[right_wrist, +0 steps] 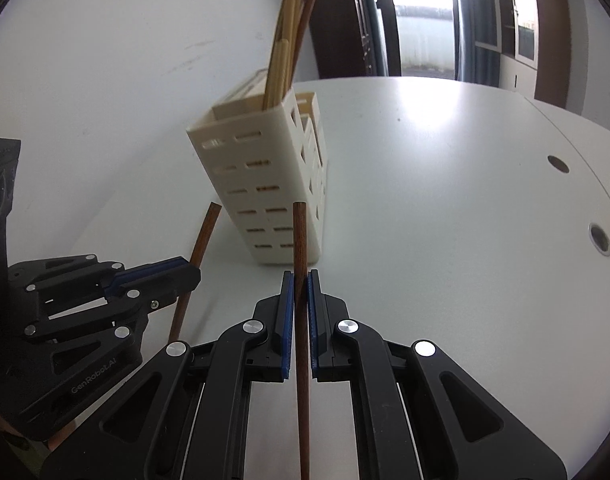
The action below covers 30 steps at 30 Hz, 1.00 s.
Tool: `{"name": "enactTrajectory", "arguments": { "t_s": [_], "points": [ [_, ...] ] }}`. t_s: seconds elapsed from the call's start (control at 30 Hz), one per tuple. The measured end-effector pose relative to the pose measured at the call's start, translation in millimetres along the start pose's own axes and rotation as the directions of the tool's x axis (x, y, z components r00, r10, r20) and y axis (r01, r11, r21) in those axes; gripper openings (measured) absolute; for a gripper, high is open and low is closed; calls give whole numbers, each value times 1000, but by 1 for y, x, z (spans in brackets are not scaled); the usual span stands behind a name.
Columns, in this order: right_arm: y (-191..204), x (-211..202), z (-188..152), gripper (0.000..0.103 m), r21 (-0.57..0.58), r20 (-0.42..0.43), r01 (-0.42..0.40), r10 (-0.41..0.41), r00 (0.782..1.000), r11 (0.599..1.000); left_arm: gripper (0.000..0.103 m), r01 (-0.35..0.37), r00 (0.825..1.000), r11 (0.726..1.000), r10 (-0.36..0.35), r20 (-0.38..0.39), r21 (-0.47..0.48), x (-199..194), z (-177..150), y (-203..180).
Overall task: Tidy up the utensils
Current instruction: 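Lift both held brown chopsticks upright and lower them into the cream holder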
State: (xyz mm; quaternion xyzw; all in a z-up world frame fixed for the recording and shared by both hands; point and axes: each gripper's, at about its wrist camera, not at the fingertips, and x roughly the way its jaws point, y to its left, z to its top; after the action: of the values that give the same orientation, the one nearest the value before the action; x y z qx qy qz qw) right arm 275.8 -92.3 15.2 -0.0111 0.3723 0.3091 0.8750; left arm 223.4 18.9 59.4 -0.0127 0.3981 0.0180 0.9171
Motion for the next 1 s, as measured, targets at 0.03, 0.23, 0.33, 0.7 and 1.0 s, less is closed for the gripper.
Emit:
{"name": "enactTrajectory", "arguments": {
  "t_s": [0.03, 0.23, 0.33, 0.7, 1.0],
  "points": [
    [3, -3, 2, 7, -8, 15, -3, 3, 1000, 1000, 6, -7, 1000, 1000, 7, 22, 5, -7, 3, -1],
    [5, -30, 25, 7, -57, 102, -1, 7, 995, 998, 6, -14, 995, 1000, 13, 100, 8, -28, 18, -4],
    [3, -41, 44, 7, -63, 134, -6, 15, 991, 998, 6, -9, 991, 1000, 9, 130, -5, -35, 25, 0],
    [4, -61, 83, 7, -87, 277, -26, 49, 960, 996, 6, -12, 961, 999, 24, 276, -46, -63, 61, 18],
    [-8, -51, 95, 7, -93, 361, -26, 58, 931, 995, 6, 1, 937, 997, 26, 348, -78, -59, 78, 26]
  ]
}}
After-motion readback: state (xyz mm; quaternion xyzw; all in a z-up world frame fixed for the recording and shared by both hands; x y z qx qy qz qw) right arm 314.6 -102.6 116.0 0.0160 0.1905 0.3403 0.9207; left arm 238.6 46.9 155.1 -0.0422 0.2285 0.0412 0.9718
